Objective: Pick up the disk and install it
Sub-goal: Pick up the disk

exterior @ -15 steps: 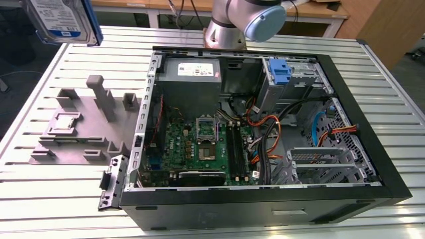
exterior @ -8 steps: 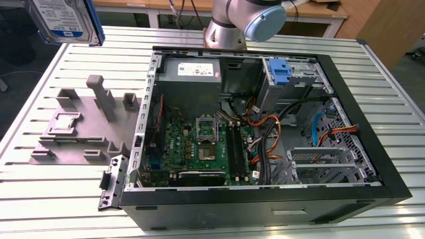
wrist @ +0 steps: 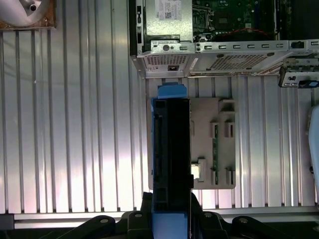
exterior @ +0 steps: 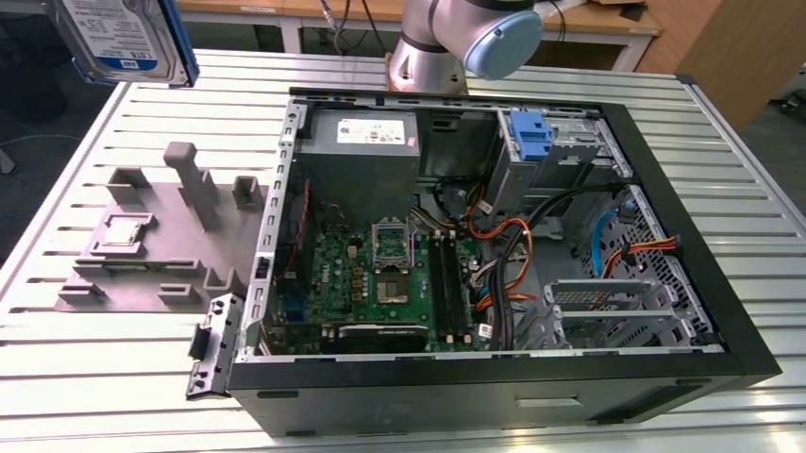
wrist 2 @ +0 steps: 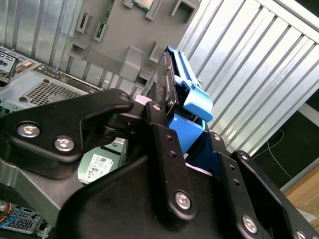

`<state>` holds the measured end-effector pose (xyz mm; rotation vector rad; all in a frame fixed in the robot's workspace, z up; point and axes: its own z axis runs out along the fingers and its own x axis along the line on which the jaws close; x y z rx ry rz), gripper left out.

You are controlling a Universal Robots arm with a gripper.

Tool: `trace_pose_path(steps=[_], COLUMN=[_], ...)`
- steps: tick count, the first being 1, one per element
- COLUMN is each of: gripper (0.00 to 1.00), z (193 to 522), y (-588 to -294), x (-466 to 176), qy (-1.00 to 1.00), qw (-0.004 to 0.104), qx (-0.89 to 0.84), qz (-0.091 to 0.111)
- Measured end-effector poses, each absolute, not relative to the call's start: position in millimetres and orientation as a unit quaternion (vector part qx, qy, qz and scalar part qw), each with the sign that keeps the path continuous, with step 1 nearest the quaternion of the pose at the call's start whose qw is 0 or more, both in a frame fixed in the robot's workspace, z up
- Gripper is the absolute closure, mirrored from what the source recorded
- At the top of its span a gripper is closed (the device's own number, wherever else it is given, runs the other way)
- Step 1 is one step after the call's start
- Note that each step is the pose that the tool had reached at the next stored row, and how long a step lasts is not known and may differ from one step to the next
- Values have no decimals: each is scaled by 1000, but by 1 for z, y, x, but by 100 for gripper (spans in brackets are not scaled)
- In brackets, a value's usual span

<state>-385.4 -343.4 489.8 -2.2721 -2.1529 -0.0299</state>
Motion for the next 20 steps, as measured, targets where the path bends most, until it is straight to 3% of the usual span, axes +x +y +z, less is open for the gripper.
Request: trace_pose_path(steps=[20], gripper=[63], z=[490], y=[-350], x=[-383], qy=[-688], qw=[6], qx=[-725], qz=[-10])
